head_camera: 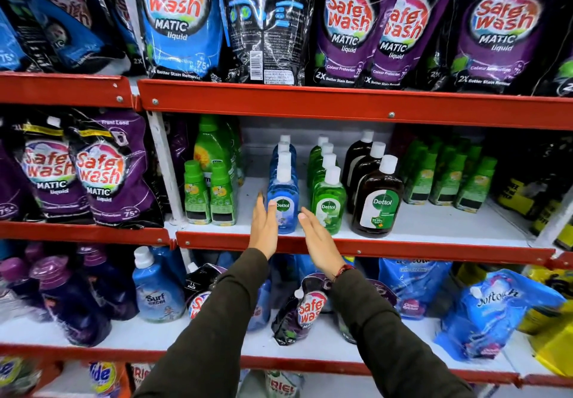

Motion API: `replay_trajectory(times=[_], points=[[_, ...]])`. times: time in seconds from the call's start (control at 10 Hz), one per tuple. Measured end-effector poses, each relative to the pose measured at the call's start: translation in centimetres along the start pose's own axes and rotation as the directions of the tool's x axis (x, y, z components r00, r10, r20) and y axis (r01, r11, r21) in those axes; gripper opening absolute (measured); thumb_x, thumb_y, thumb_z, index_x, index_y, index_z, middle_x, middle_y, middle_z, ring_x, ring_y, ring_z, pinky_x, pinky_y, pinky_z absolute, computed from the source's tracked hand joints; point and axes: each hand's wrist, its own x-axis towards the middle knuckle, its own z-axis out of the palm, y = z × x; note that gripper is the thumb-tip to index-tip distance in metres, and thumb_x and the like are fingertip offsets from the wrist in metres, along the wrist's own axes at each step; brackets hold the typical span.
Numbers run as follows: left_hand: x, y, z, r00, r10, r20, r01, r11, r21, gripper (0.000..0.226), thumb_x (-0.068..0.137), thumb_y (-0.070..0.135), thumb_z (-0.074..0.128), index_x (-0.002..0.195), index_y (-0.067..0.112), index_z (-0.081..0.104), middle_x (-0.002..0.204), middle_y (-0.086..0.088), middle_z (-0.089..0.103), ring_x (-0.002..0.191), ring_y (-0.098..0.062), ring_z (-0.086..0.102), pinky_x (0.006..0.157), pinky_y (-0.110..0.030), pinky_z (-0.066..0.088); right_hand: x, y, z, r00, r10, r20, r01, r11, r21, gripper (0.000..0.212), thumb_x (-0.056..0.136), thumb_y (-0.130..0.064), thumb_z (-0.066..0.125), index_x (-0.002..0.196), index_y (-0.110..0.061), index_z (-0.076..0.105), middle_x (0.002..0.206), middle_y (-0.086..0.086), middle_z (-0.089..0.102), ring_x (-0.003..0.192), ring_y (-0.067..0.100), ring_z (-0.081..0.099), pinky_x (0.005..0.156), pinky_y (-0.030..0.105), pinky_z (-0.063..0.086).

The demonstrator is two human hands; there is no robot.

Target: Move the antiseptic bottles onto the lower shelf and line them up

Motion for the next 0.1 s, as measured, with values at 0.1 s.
replay_trajectory(times=[0.1], points=[[-1.19, 0.56, 0.59, 0.988, 0.079, -0.135, -0.076, 0.997, 0.032, 0.058, 0.109, 0.040, 0.032, 0.160, 0.017, 0.017, 0.169, -0.009, 0.016, 0.156, -0.022, 0.014, 0.122, -0.030, 0.011, -0.39, 1.05, -1.47, 0.997, -0.049, -0.051, 0.054, 0.995, 0.087, 0.041, 0.105, -0.038, 0.039, 0.143, -0.023, 0.049, 0.148, 0.002, 0.053, 0.134, 0.014, 0.052, 0.117, 0.038, 0.039]])
